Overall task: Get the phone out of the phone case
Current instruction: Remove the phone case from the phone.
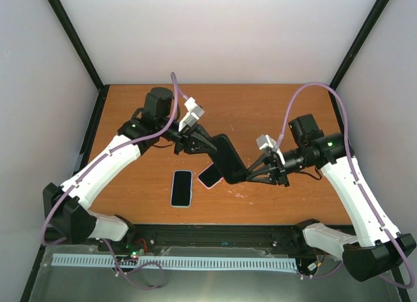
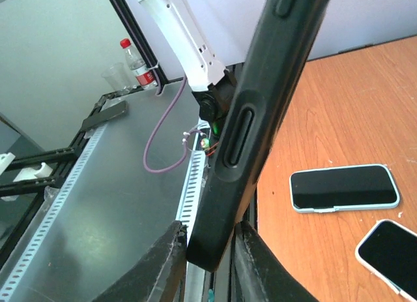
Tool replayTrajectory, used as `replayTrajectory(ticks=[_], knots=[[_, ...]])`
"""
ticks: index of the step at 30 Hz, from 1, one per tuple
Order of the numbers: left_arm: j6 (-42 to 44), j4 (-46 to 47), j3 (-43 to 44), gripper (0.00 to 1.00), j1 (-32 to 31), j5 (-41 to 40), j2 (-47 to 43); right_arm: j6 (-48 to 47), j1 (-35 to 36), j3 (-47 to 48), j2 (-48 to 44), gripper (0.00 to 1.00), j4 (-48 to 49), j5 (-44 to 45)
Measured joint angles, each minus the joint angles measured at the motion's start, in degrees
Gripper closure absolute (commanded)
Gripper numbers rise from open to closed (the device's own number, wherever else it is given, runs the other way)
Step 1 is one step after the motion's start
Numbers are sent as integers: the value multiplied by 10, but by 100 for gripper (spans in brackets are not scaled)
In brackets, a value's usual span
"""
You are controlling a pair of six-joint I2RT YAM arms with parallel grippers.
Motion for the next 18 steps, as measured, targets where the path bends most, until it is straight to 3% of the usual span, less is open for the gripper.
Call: replayTrajectory(ticks=[13,18], knots=[[-46,55,3,100,0,68,30,-19,23,10,-10,90,-24,-16],[5,-38,72,100,0,73,43,-29,25,30,-11,94,-21,-29]])
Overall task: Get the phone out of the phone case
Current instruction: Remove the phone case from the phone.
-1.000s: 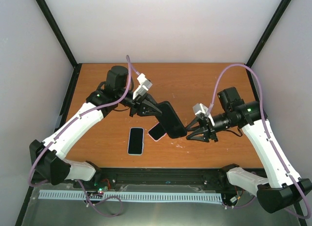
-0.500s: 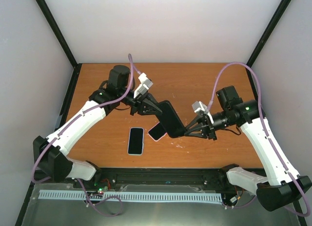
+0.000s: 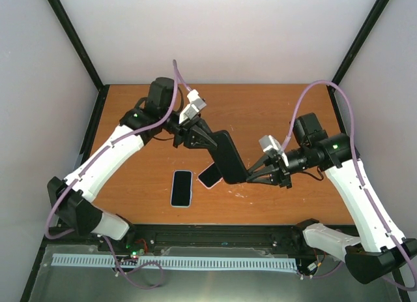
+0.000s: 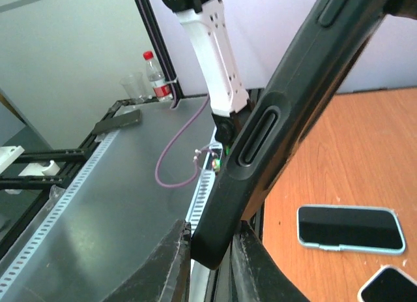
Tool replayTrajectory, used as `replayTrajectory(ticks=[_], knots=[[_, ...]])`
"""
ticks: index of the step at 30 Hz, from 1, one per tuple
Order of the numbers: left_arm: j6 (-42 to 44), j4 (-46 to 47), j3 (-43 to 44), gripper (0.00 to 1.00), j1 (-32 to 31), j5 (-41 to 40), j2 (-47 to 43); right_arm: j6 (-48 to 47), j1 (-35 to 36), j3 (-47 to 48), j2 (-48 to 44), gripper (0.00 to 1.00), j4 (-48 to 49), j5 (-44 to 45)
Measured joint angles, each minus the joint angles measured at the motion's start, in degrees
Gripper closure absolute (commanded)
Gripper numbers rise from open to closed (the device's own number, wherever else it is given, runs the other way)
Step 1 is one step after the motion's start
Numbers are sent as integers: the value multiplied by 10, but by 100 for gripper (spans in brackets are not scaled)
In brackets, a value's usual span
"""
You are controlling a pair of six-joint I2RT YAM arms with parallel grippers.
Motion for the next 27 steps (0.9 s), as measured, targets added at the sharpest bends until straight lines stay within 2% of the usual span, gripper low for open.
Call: replayTrajectory(ticks=[7,10,14,15,17,20,22,27], knots=[[215,-284,149,100,-2,-6,63,-3,0,10,-3,97,24,-11],[261,-340,166,100,-4,-2,80,-2,0,13,-3,97,20,-2],[331,-443,235,100,-4,-2,121,23,1,17,-5,96,35,3],[342,-461,248,100,-4,-2,129,39,1,17,-6,89,44,4],[361,-485,256,100,-3,-2,135,76,1,14,-11,66,66,12],[383,-502,256,100,-1,-5,138,119,7,3,-19,47,104,23],[390,-506,255,100,-1,-8,143,147,11,2,-21,43,131,31],[372,-495,247,100,0,-13,150,211,13,2,-11,43,186,58]])
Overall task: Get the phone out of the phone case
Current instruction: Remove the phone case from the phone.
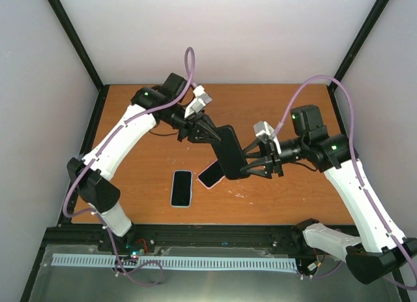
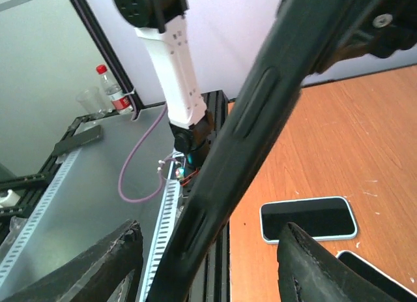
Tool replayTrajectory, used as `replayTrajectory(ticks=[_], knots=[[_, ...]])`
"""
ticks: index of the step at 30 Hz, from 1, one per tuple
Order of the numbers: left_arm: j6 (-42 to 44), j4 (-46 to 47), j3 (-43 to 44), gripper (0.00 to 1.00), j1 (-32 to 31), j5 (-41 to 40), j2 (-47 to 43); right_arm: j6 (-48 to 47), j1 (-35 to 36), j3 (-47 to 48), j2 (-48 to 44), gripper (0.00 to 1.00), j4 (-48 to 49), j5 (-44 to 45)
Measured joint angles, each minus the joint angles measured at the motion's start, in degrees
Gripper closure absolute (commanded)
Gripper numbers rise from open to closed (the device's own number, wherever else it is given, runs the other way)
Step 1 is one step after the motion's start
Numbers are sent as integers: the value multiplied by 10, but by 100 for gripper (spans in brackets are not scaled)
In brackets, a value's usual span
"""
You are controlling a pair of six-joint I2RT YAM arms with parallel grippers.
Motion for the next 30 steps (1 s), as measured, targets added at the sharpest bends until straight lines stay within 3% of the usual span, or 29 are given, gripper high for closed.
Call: replayTrajectory(ticks=[2,6,8,13,17,21,23,26,30], knots=[[-83,81,-48,100,0,-5,-19,19,0,1,16,44,16,6],[-252,241,-180,98,-1,-122,-83,41,0,12,66,51,31,17],[-307,296,-208,99,-1,-153,-101,49,0,18,90,55,36,21],[-375,397,-262,99,-1,-189,-140,64,0,29,121,52,49,25],[-407,440,-300,99,-1,-196,-165,75,0,30,129,74,61,42],[-426,469,-315,97,-1,-203,-178,75,1,32,139,88,61,29],[-433,480,-319,86,0,-201,-177,76,1,33,141,96,60,26],[-443,493,-323,59,0,-202,-177,78,-1,36,143,97,54,24],[-491,567,-351,54,0,-223,-193,89,1,43,142,97,62,26]])
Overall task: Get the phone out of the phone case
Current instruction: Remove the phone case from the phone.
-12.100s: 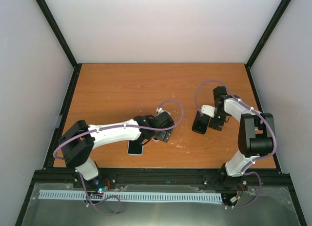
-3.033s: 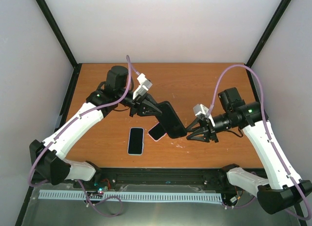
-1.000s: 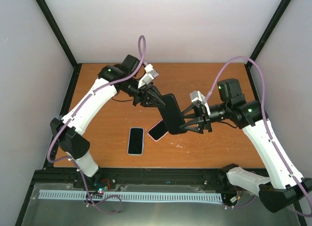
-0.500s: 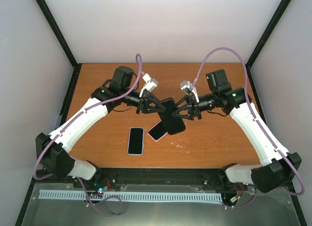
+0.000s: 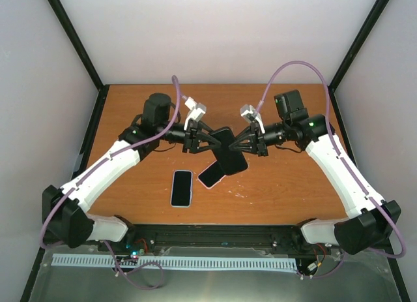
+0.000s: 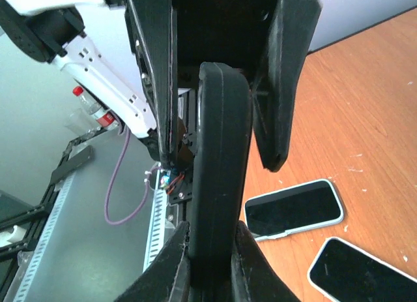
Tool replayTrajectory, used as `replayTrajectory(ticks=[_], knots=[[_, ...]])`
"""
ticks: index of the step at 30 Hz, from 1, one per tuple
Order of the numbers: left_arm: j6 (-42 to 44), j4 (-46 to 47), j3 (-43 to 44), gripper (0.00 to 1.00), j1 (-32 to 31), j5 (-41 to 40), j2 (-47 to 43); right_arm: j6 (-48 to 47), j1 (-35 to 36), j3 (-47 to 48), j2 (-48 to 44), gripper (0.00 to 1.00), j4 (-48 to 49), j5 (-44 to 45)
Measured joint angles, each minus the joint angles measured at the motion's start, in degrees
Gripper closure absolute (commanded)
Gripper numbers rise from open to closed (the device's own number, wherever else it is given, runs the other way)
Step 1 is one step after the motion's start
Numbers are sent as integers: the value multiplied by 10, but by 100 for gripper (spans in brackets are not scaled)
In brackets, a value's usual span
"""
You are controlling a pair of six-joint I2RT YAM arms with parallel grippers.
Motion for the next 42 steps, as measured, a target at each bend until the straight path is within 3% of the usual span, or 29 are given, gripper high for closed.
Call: replayTrajectory(ticks=[9,19,23,27,34,39,42], knots=[[-124,220,-119,60,0,-50,-56,54,0,41,0,97,33,2],[-191,338,-144,76,0,-27,-49,81,-1,41,0,96,47,-10],[-208,364,-144,80,-1,-10,-37,85,-1,41,0,96,46,-2],[-217,378,-144,73,-1,-5,-33,84,-1,41,0,97,44,2],[-216,369,-130,88,-1,-1,-24,75,-1,41,3,97,33,5],[-212,364,-127,94,-1,3,-13,77,-1,41,4,97,30,18],[-212,364,-125,98,-1,6,-10,76,-2,41,7,79,24,20]])
